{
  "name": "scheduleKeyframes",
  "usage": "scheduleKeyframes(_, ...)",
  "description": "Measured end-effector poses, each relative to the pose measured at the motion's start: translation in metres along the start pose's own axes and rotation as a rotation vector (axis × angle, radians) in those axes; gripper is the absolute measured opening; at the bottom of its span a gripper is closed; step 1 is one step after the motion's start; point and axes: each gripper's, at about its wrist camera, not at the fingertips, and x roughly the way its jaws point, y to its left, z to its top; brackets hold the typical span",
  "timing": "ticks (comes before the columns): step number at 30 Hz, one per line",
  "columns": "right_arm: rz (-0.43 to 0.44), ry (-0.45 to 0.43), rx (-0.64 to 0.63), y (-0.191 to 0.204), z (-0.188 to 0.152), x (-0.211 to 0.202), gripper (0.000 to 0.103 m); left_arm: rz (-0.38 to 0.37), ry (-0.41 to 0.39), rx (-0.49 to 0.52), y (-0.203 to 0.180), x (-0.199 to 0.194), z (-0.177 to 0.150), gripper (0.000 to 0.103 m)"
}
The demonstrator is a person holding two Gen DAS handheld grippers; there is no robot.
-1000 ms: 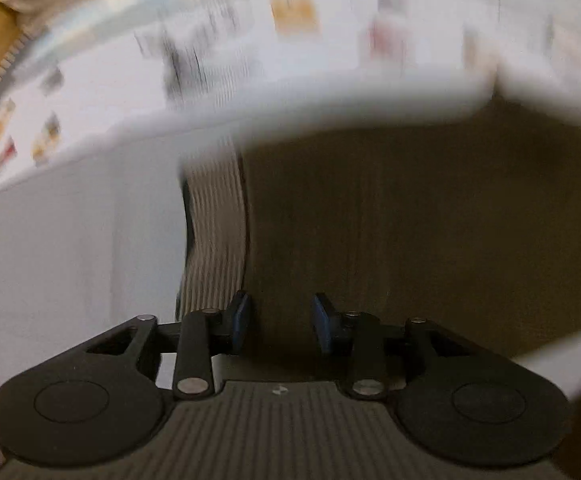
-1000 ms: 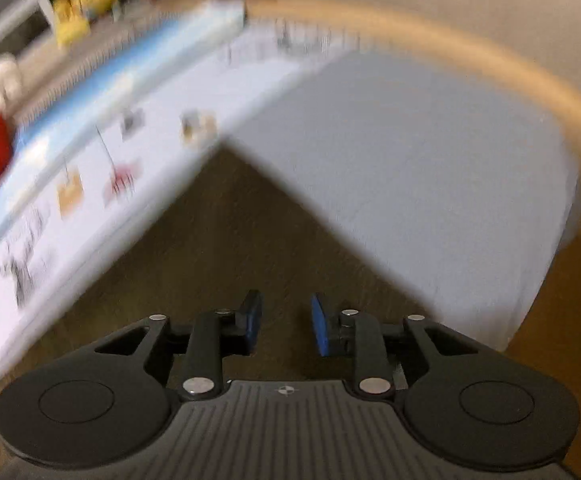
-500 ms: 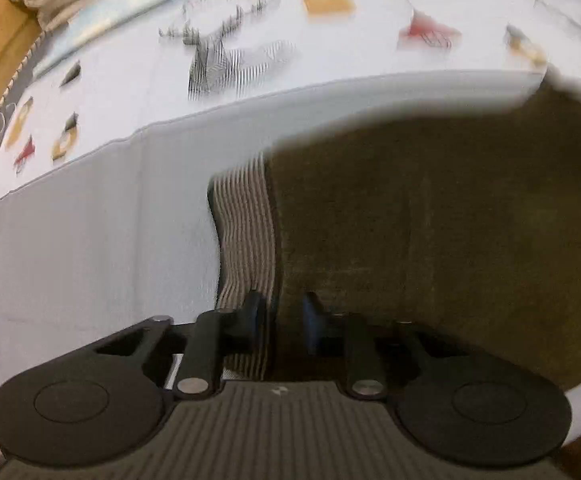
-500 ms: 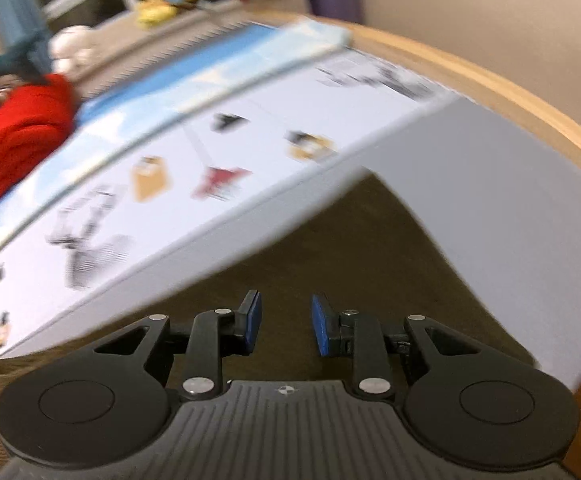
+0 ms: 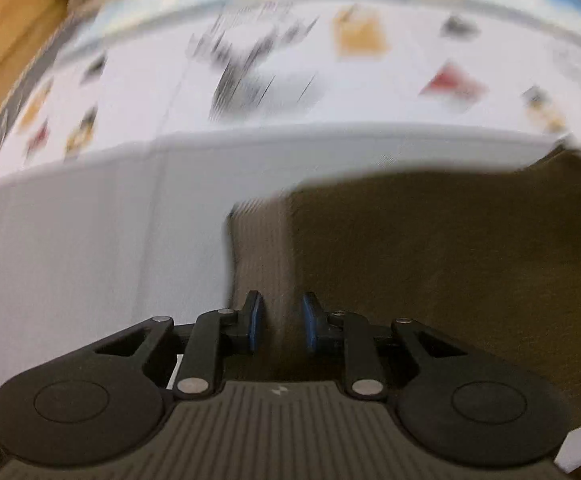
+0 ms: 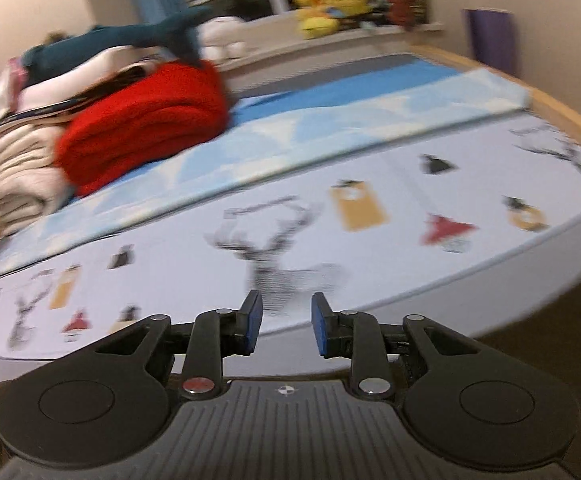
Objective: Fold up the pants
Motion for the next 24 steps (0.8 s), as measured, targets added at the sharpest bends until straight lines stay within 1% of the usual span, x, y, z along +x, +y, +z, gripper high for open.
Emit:
scheduleKeyframes(1, 0.027, 0.011, -0.011, 0.013, 0.0, 0.005, 0.007, 0.002, -0.003, 0.004, 0.001, 0.0, 0.0, 0.026)
scheduleKeyframes(3, 0.079, 0.034, -0.046, 0.039, -0.001, 0.018, 0.007, -0.001, 0.0, -0.001, 0.0, -0.002, 0.004, 0.026)
scheduleKeyframes(6, 0.144, 0.075, -0.105, 0.074, -0.006, 0.04, 0.007, 0.005, -0.006, 0.017, -0.003, -0.002, 0.005, 0.026)
scheduleKeyframes(9, 0.234, 0.182, -0.16, 0.109, -0.014, 0.07, 0.008, -0.003, -0.005, 0.008, -0.004, -0.006, 0.003, 0.026)
scheduleKeyframes(10, 0.251, 0.212, -0.181, 0.119, -0.017, 0.078, 0.008, -0.008, -0.006, 0.006, -0.002, -0.005, 0.002, 0.026)
scheduleKeyframes(13, 0.311, 0.273, -0.227, 0.153, -0.029, 0.098, 0.01, -0.021, -0.007, 0.003, 0.004, 0.002, 0.001, 0.026)
scheduleKeyframes(14, 0.337, 0.291, -0.237, 0.163, -0.032, 0.105, 0.013, -0.024, -0.006, 0.002, 0.005, 0.002, 0.001, 0.026)
scheduleKeyframes(16, 0.364, 0.323, -0.257, 0.179, -0.04, 0.118, 0.025, -0.029, -0.007, 0.007, 0.006, 0.002, 0.001, 0.026)
scheduleKeyframes(17, 0.367, 0.343, -0.263, 0.185, -0.044, 0.126, 0.037, -0.03, -0.007, 0.01, 0.006, 0.002, 0.001, 0.026)
scheduleKeyframes(18, 0.368, 0.369, -0.261, 0.19, -0.048, 0.134, 0.045, -0.032, -0.007, 0.012, 0.006, 0.003, 0.001, 0.026)
scheduleKeyframes(23, 0.39, 0.466, -0.221, 0.201, -0.063, 0.17, 0.045, -0.038, -0.006, 0.016, 0.007, 0.003, 0.001, 0.026)
scheduleKeyframes(24, 0.385, 0.478, -0.238, 0.205, -0.065, 0.176, 0.03, -0.04, -0.005, 0.015, 0.008, 0.003, 0.001, 0.026)
